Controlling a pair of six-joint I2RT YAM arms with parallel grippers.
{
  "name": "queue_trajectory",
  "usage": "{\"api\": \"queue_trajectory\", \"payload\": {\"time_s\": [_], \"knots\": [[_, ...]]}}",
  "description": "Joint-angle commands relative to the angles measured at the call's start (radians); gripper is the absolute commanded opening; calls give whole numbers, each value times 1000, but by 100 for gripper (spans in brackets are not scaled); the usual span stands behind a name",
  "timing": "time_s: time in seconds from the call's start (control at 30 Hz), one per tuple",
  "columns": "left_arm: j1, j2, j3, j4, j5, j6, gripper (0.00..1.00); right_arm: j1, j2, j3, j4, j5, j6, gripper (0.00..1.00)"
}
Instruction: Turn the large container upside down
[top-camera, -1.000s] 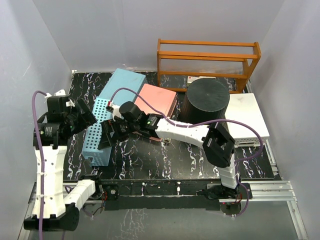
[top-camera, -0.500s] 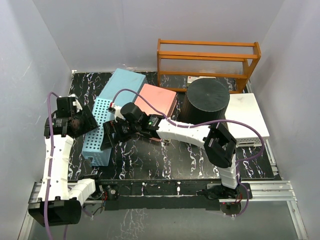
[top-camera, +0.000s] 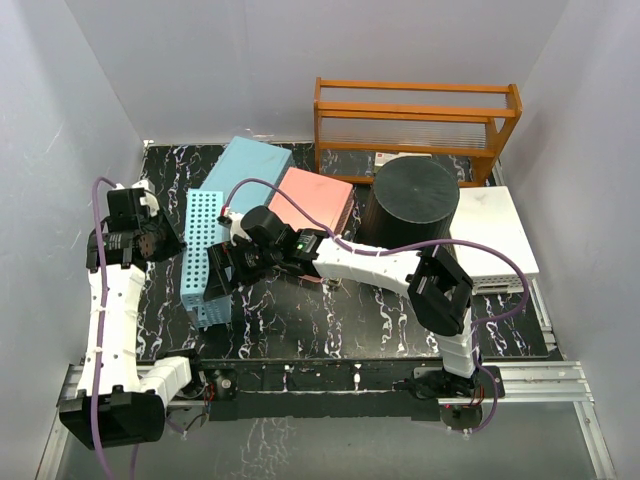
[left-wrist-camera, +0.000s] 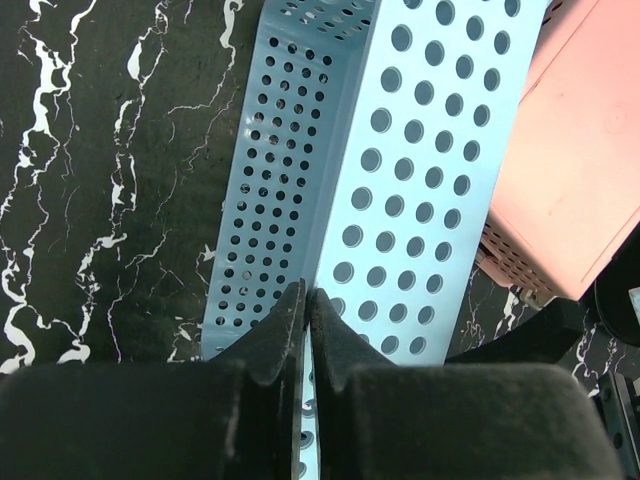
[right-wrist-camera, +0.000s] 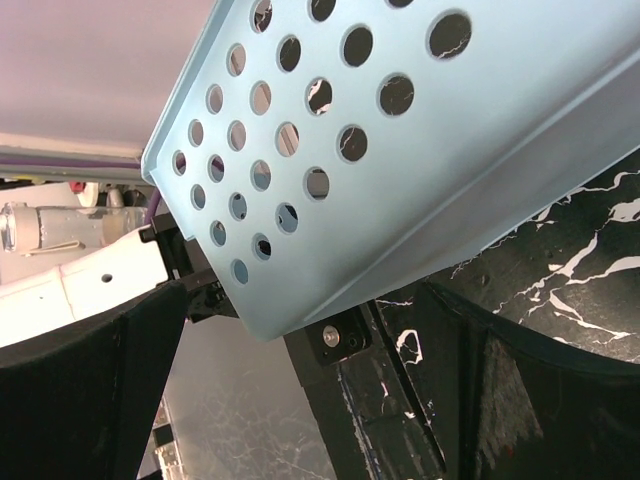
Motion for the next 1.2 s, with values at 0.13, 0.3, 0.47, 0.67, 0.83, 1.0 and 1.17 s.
{"api": "queue_trajectory", "payload": {"time_s": [0.13,0.3,0.47,0.67,0.83,1.0,1.17], "knots": [[19,21,20,8,8,25,0,-5,-56,32,7,31,-24,97],[29,28,50,18,166,-16,0,-6,-67,37,-7,47,-27,97],[29,12,52,50,336,-91,0,-8,-113,15,-14,77,-28,97],[29,-44,-21,192,476,-246,0,-10,-206,-52,6,94,-14,97],[31,-82,-80,262,509,-330,0,-11,-245,-24,-20,96,-26,97],[44,-90,-142,284,522,-339,0,-11,-271,-35,-16,109,-30,98],[99,-107,-216,274,510,-310,0,-16,-286,-74,-24,131,-37,98]]}}
